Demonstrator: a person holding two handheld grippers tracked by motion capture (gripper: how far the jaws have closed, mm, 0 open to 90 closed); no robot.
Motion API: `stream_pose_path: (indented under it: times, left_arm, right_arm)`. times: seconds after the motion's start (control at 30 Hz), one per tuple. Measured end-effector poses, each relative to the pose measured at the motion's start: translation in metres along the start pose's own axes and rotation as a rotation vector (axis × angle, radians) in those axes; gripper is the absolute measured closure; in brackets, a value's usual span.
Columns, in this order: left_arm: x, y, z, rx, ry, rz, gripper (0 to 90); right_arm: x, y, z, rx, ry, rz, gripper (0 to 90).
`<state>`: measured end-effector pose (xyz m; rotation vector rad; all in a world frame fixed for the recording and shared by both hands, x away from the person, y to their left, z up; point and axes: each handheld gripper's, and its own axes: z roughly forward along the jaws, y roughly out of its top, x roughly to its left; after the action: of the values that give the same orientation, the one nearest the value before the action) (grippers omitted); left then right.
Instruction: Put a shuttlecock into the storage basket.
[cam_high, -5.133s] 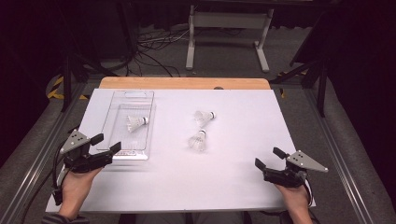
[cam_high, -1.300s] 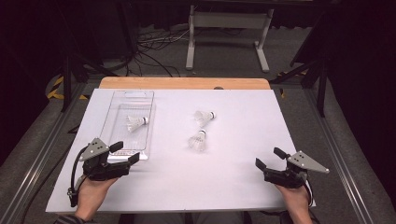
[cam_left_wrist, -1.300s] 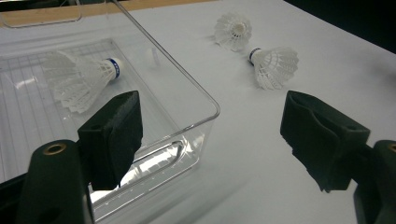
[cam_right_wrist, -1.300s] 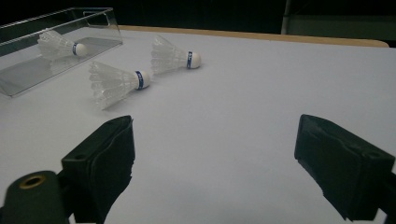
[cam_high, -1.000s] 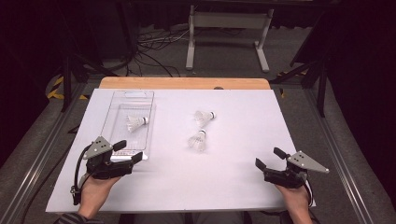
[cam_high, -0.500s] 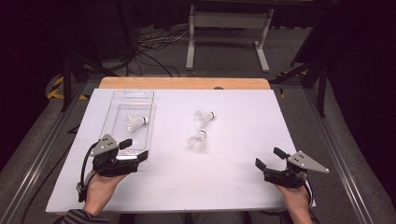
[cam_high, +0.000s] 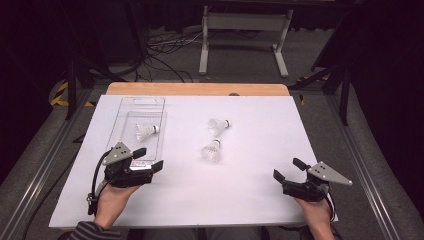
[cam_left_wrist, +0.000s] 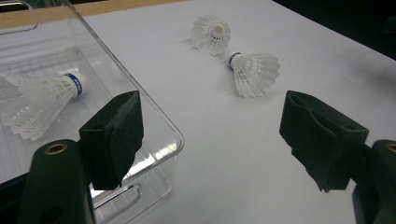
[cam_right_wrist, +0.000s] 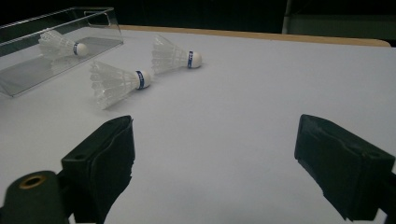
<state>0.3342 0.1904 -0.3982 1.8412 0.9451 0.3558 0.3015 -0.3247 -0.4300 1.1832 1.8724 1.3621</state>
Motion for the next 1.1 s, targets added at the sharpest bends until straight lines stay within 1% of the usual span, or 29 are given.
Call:
stream_pose_path:
  times: [0.13, 0.2, 0.3, 0.57, 0.73, 0.83, 0.97, 1.07, 1.1]
  left_arm:
    - [-0.001, 0.001, 0.002, 0.001, -0.008, -0.002, 22.7]
    - [-0.002, 0.001, 0.004, 0.002, -0.005, 0.004, 22.8]
    - [-0.003, 0.002, 0.006, 0.002, -0.008, -0.002, 22.7]
    - [-0.006, 0.005, 0.013, 0.011, -0.021, 0.009, 22.9]
    - [-0.009, 0.007, 0.018, 0.013, -0.031, 0.004, 23.0]
    - [-0.010, 0.009, 0.022, 0.032, -0.032, 0.022, 23.0]
    - [-0.011, 0.011, 0.025, 0.022, -0.038, 0.010, 23.0]
    - [-0.012, 0.012, 0.027, 0.027, -0.039, 0.017, 23.0]
    - [-0.013, 0.013, 0.029, 0.025, -0.045, 0.012, 23.0]
  right_arm:
    - [0.000, 0.000, 0.000, 0.001, 0.000, 0.002, 12.8]
    - [0.000, 0.000, 0.000, 0.001, 0.000, 0.003, 12.8]
    - [0.000, 0.000, 0.000, -0.001, 0.000, 0.001, 12.8]
    - [0.000, 0.000, 0.000, 0.001, 0.000, 0.002, 12.8]
    - [0.000, 0.000, 0.000, 0.000, 0.001, 0.000, 12.8]
    - [0.000, 0.000, 0.000, 0.000, 0.000, 0.001, 12.8]
    - [0.000, 0.000, 0.000, 0.000, 0.001, -0.001, 12.8]
    - [0.000, 0.000, 0.000, 0.000, 0.001, -0.002, 12.8]
    - [0.000, 0.000, 0.000, 0.000, 0.002, -0.003, 12.8]
